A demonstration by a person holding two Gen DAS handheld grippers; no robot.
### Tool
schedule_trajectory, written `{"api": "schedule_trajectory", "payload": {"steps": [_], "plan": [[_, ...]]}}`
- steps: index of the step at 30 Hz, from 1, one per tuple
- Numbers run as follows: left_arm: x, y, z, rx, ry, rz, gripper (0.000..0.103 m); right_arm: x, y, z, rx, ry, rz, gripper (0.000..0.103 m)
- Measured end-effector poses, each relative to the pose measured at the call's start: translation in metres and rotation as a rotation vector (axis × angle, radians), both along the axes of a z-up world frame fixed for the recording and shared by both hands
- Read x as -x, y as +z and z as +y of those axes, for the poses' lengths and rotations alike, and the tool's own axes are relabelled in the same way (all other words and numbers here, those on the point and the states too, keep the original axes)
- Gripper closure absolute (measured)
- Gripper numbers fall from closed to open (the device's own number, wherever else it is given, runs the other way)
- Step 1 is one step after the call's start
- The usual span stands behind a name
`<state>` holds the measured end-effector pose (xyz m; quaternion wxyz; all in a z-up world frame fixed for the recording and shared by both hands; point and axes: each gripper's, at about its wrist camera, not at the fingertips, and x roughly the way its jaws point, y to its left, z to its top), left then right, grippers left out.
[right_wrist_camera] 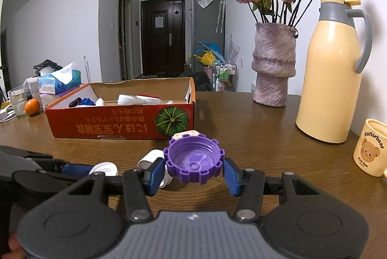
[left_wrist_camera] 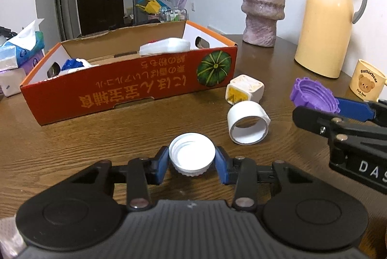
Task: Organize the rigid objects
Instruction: 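Carry the white cap in the left gripper while the right carries the purple cap over the box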
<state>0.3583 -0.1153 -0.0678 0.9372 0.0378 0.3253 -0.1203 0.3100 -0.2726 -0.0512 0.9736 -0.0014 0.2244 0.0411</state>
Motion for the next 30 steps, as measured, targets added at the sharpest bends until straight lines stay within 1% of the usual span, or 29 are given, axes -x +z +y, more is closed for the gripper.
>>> {"api": "schedule_trajectory", "payload": {"steps": [18, 30], "plan": [[0.007, 0.031, 0.017, 0.040, 0.037, -0.102, 0.062, -0.003, 0.003, 0.006, -0.046, 0.011, -0.037, 0.051], [0.003, 0.055, 0.041, 0.071, 0.097, -0.169, 0.062, -0.015, 0.019, 0.016, -0.060, 0.006, -0.067, 0.051]]}}
